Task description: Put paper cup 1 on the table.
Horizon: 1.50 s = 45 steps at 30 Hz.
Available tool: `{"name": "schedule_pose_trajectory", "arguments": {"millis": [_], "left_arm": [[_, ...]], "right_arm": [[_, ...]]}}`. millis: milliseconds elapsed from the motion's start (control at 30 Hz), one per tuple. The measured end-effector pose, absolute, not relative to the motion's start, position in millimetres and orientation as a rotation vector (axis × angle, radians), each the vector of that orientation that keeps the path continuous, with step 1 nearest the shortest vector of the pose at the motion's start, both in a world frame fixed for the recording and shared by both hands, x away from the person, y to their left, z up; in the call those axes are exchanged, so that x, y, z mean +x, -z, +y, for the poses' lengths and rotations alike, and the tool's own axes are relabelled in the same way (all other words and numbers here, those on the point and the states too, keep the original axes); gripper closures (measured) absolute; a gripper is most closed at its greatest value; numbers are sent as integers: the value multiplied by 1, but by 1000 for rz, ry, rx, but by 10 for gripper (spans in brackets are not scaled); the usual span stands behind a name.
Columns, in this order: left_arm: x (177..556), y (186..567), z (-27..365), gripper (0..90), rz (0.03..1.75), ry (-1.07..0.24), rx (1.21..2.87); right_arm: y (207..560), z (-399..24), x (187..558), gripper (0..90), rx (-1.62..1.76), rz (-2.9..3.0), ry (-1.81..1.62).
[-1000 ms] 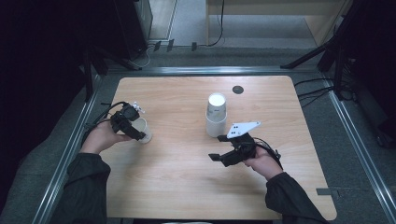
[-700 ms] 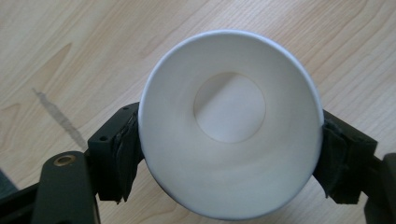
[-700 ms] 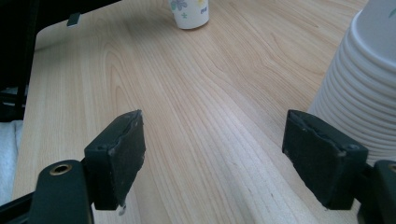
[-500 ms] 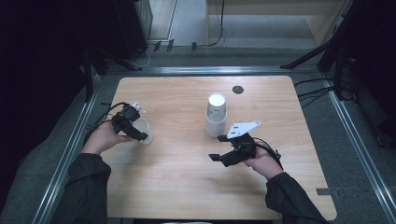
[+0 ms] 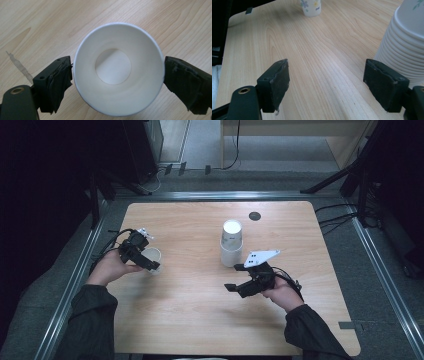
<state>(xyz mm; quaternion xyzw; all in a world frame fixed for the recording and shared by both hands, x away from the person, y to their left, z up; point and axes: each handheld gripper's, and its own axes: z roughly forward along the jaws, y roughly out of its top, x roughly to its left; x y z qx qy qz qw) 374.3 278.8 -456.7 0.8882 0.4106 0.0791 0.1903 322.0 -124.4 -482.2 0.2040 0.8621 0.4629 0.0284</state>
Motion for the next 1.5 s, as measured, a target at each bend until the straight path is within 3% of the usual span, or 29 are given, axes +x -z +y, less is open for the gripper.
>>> {"name": "schedule_pose_trajectory", "arguments": {"millis": [300,600,1167,1500], "left_arm": [[366,429,292,101,1135,-205,2313],[356,408,280,126,1037,-222,2247],[354,412,253,138,915,-102,2199],[345,416,236,141,820,-103,2191]], "right_arm": [[480,-129,324,211,656,2617,-1428],[473,-134,327,213,661,2573,-1456],[465,-138,339,234,724,2561,-1411],[446,-146,352,242,743,2496,-1445]]}}
